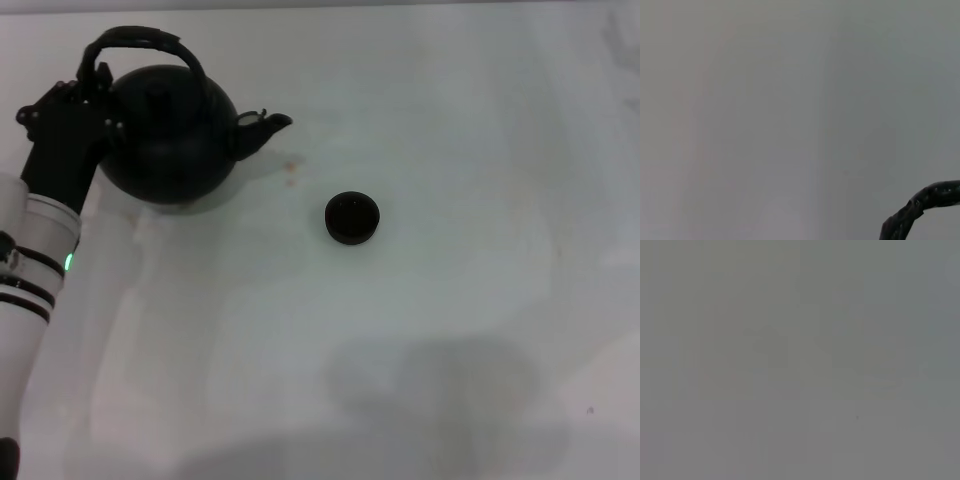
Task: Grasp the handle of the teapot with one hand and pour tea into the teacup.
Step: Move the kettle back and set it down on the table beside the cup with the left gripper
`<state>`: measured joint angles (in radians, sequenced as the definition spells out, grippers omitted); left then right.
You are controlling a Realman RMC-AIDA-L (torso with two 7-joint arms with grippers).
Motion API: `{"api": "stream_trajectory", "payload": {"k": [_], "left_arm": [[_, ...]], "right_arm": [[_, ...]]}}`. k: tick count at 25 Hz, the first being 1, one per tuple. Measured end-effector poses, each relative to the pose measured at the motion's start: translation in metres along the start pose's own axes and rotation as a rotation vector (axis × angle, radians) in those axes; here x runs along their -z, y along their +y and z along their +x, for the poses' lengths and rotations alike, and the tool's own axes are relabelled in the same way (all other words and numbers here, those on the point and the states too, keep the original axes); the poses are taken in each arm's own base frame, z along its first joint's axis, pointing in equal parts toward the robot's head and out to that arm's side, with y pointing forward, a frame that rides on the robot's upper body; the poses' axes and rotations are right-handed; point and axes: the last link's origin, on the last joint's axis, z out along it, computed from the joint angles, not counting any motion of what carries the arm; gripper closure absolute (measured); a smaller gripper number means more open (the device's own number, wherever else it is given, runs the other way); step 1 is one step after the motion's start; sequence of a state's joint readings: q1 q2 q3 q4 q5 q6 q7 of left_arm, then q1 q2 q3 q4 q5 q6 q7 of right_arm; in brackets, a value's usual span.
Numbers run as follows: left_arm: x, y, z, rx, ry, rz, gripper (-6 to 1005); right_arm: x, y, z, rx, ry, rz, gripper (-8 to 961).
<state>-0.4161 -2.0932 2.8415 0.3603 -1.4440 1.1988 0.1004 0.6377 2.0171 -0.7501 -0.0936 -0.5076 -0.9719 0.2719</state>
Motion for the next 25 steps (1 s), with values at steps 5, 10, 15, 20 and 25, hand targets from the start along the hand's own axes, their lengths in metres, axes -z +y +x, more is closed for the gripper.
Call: {"api": "stream_trajectory", "payload": {"k": [5, 10, 15, 20, 25], "left_arm": [[0.001, 0.003, -0.004, 0.011, -0.027, -0.011, 860], [0.003, 0.006, -0.008, 0.021, -0.053, -0.017, 844], [0.003, 0.012, -0.010, -0.016, -0.063, -0.079, 827], [0.004, 0.012, -0.010, -0.022, -0.066, -0.085, 811], [0.005, 0.011, -0.011, -0.021, -0.071, -0.083, 766]], "right_arm": [[0.000, 0.000, 0.000, 0.000, 0.001, 0.000, 121], [0.000, 0.000, 0.000, 0.000, 0.001, 0.000, 121], [0.000, 0.000, 0.000, 0.000, 0.002, 0.000, 121], [0.000, 0.000, 0.000, 0.001, 0.002, 0.001, 121], [0.000, 0.000, 0.001, 0.001, 0.003, 0.001, 121]]}}
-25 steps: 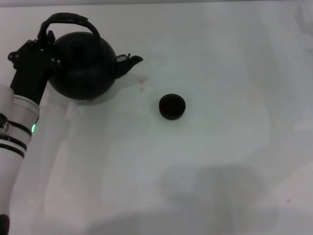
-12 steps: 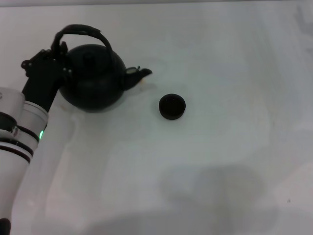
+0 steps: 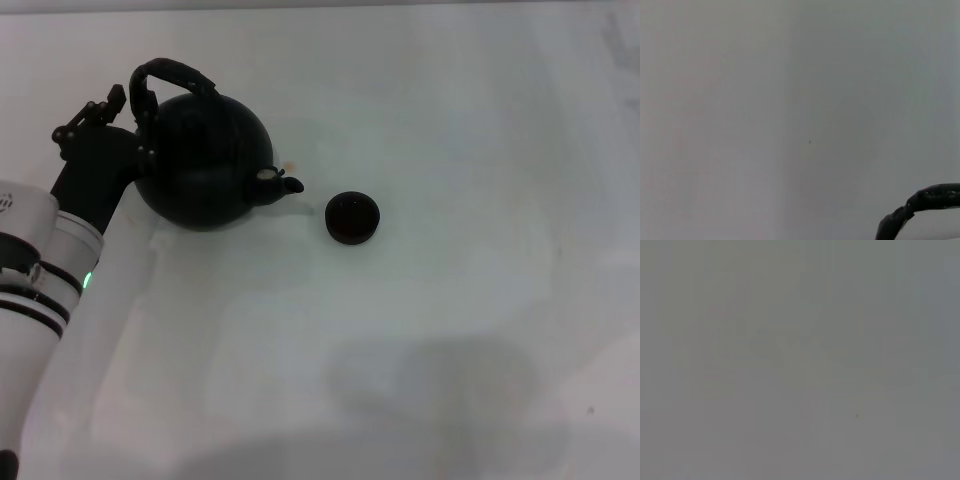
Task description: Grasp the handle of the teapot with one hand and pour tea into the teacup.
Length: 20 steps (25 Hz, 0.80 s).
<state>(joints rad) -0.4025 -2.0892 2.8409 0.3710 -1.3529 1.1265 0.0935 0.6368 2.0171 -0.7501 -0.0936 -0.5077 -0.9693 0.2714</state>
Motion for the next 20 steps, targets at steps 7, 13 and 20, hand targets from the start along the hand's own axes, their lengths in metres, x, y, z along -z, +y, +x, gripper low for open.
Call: {"api": "stream_trajectory", "payload": {"k": [7, 13, 20], "left_arm": [[0.006, 0.002, -0.003, 0.008, -0.005, -0.002, 517], [0.022, -0.003, -0.008, 0.029, 0.000, 0.025, 339], [0.059, -0.020, -0.008, 0.062, 0.078, 0.116, 248]], "right_arm": [[0.000, 0.002, 0.000, 0.002, 0.002, -0.006, 121], [0.000, 0.001, 0.000, 0.002, 0.000, -0.005, 121], [0.000, 0.001, 0.000, 0.003, -0.001, -0.005, 121]]}}
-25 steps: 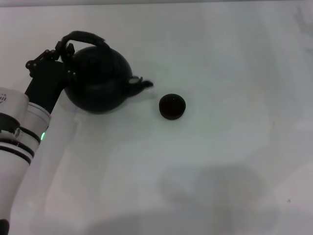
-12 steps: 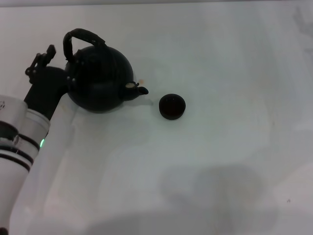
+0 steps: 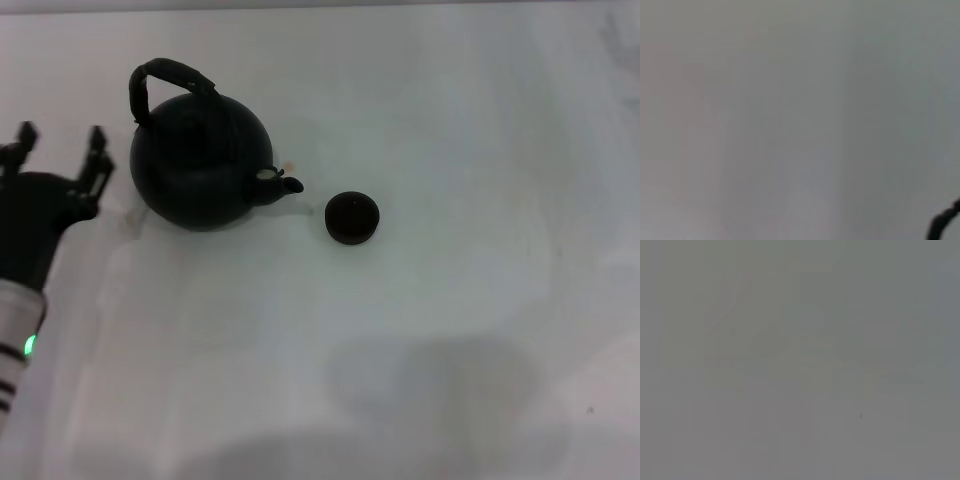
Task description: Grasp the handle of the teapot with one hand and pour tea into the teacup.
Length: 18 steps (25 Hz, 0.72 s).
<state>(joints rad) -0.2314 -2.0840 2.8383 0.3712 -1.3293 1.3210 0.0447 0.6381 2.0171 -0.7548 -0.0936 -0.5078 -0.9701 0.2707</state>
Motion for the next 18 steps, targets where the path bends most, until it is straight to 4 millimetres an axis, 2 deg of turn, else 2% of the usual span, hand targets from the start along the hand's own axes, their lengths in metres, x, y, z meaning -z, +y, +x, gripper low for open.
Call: {"api": "stream_trajectory", "payload": {"k": [5, 9, 15, 18], "left_arm": [[0.018, -0.026, 0.000, 0.070, 0.027, 0.132, 238], [0.022, -0.041, -0.002, 0.102, 0.021, 0.200, 261], [0.015, -0.051, 0.000, 0.106, 0.029, 0.252, 260], [-0.004, -0.051, 0.004, 0.097, 0.026, 0.230, 260]], "right_arm": [[0.000, 0.001, 0.004, 0.007, 0.026, -0.005, 121], [0.003, 0.008, 0.012, 0.019, 0.065, -0.030, 121], [0.005, 0.028, 0.024, 0.017, 0.128, -0.089, 121], [0.004, 0.033, 0.027, 0.010, 0.146, -0.099, 121]]}}
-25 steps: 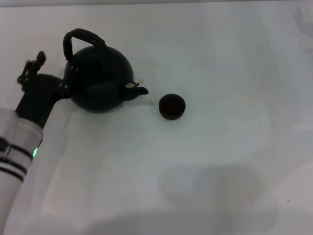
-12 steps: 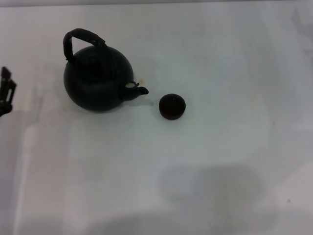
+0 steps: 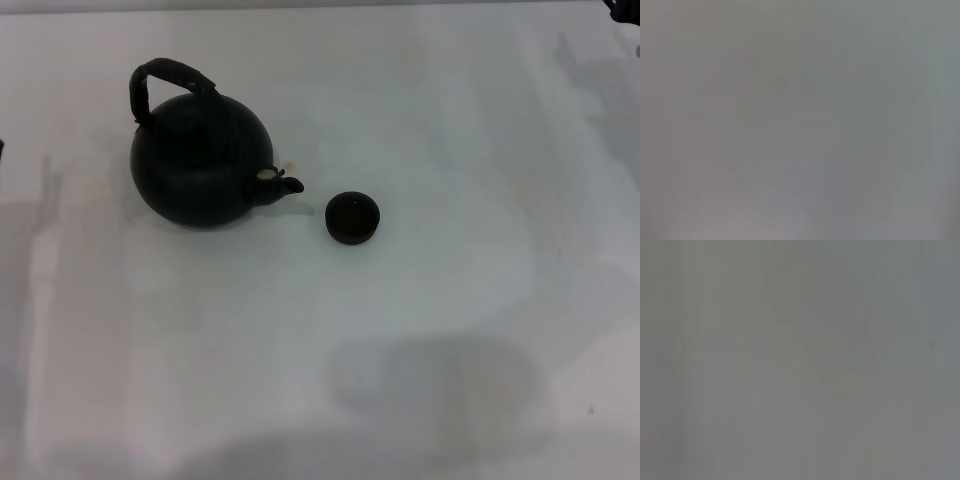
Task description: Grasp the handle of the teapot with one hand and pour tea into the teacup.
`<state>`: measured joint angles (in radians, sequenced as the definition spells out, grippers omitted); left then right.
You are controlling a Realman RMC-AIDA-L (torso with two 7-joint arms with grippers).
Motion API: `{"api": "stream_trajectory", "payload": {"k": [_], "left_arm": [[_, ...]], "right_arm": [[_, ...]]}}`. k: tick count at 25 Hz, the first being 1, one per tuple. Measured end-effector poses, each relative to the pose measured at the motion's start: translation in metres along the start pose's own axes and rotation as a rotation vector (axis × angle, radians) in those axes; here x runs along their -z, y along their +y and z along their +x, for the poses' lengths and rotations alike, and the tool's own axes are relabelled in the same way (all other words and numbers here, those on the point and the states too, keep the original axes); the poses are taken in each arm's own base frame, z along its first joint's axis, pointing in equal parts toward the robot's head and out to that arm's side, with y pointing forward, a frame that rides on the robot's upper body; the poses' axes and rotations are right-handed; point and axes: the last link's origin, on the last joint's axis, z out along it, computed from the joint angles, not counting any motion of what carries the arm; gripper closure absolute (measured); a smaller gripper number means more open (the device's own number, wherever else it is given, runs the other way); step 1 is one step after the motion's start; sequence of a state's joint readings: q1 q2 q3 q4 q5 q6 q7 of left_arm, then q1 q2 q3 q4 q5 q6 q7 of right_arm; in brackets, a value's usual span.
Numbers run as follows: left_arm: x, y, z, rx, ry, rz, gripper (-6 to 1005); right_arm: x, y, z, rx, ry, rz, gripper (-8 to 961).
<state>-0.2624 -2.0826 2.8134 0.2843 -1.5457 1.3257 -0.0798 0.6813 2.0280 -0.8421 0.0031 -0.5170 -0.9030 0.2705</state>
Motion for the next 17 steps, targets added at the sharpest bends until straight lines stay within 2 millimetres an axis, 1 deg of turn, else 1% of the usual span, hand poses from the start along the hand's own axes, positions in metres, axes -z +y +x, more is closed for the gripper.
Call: {"api": "stream_trajectory", "payload": {"k": [3, 8, 12, 17], "left_arm": [[-0.004, 0.000, -0.001, -0.007, -0.015, -0.005, 260], [-0.007, -0.003, 0.001, -0.018, -0.008, 0.001, 260], [-0.016, -0.005, 0.005, -0.037, 0.004, 0.000, 261], [-0.025, 0.000, 0.007, -0.019, 0.008, -0.018, 261]], "right_arm": [[0.002, -0.001, 0.002, -0.010, 0.006, 0.006, 121], [0.012, -0.009, 0.011, -0.034, 0.019, 0.035, 121], [0.017, -0.011, 0.016, -0.057, 0.032, 0.043, 121], [0.020, -0.014, 0.019, -0.059, 0.036, 0.051, 121]]}}
